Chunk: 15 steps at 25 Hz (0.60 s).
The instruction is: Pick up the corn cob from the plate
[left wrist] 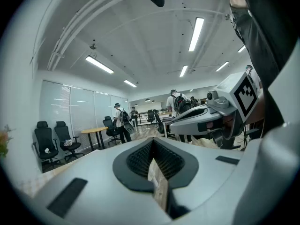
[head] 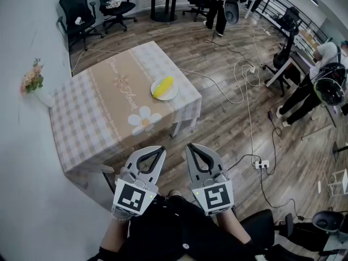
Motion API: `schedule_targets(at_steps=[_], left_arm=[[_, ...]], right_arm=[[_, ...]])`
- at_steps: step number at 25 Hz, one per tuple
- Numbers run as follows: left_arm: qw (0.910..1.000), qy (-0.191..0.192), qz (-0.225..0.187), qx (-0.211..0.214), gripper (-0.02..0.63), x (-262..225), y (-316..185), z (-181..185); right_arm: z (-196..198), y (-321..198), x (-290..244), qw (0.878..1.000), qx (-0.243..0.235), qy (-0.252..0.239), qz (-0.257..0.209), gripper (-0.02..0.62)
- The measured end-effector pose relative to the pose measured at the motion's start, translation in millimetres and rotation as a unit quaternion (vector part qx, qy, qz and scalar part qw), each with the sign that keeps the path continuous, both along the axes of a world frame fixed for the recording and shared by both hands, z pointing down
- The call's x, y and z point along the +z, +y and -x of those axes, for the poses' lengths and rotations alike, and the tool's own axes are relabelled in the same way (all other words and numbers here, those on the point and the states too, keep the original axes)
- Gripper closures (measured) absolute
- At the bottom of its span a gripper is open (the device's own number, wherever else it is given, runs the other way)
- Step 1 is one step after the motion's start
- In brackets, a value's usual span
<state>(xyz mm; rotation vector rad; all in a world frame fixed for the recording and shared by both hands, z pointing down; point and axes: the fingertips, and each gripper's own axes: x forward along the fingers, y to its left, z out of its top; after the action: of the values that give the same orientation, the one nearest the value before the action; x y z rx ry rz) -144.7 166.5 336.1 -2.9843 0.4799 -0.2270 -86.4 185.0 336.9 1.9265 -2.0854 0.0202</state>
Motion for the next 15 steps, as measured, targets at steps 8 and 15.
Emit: schedule_targets(at_steps=[8, 15], left_arm=[[0.9999, -0.001, -0.012, 0.004, 0.594, 5, 2, -2], [0.9994, -0.002, -0.034, 0.008, 0.594, 4, 5, -7]], right_arm=[[-1, 2, 3, 1.0, -0.003, 0.001, -0.001, 0.554], [-9, 4, 0, 1.0, -0.005, -0.022, -0.01, 0.554]])
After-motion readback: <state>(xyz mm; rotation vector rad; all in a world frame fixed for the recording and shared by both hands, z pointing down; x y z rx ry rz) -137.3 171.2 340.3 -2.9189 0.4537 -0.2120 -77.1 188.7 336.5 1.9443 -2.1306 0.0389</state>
